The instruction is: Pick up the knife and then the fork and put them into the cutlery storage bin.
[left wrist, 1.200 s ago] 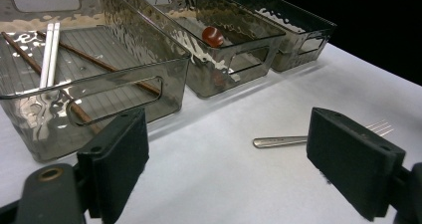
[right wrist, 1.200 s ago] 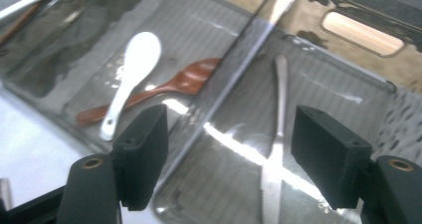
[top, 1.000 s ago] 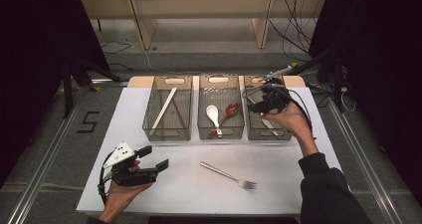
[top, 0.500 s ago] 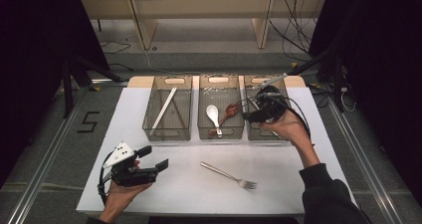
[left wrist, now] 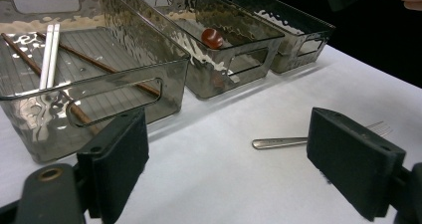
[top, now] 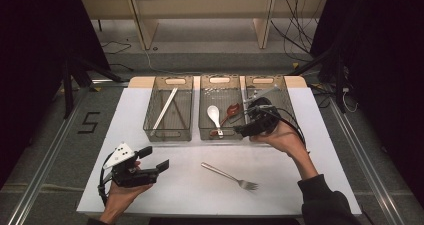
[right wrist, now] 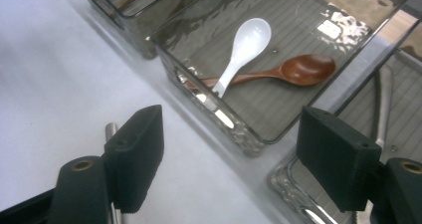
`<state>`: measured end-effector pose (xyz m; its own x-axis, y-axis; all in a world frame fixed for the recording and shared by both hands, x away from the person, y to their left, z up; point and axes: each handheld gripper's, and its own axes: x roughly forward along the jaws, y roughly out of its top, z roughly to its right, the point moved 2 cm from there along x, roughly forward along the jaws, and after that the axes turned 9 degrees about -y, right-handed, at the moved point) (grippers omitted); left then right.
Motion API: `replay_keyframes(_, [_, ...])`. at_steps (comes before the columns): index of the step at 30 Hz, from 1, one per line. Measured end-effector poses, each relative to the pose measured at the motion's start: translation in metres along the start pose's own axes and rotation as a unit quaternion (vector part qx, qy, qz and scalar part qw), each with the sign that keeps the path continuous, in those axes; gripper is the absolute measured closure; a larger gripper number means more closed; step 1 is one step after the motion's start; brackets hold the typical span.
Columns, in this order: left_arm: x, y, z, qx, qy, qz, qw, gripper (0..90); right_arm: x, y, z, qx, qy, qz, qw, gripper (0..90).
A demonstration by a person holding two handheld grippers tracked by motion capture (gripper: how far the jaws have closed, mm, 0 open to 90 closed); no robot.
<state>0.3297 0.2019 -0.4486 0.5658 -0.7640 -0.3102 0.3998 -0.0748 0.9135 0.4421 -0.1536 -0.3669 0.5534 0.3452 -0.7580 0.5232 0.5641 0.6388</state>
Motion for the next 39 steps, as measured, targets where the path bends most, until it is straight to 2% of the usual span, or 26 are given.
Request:
replay_keyframes(11, [0.000, 0.000, 0.000, 0.000, 0.000, -0.001, 1.0000, 16.3, 0.005, -0.012, -0.021, -0.022, 0.028, -0.016, 0.9992, 27.2])
replay_keyframes(17, [0.000, 0.000, 0.000, 0.000, 0.000, -0.001, 1.0000, 16.3, 0.012, -0.021, -0.040, -0.040, 0.048, -0.043, 0.9971, 29.2])
replay_keyframes(22, [0.000, 0.000, 0.000, 0.000, 0.000, -0.001, 1.0000, 16.3, 0.023, -0.028, -0.055, -0.061, 0.058, -0.072, 0.9938, 30.6])
replay_keyframes(25, [0.000, 0.000, 0.000, 0.000, 0.000, -0.001, 1.0000, 16.3, 0.028, -0.033, -0.062, -0.070, 0.057, -0.091, 0.9917, 32.1])
replay_keyframes(31, [0.000, 0.000, 0.000, 0.001, 0.000, -0.002, 1.0000, 16.3, 0.036, -0.041, -0.071, -0.091, 0.063, -0.119, 0.9867, 33.5])
replay_keyframes(39, [0.000, 0.000, 0.000, 0.001, 0.000, -0.001, 1.0000, 16.3, 0.044, -0.051, -0.081, -0.117, 0.064, -0.144, 0.9805, 36.0])
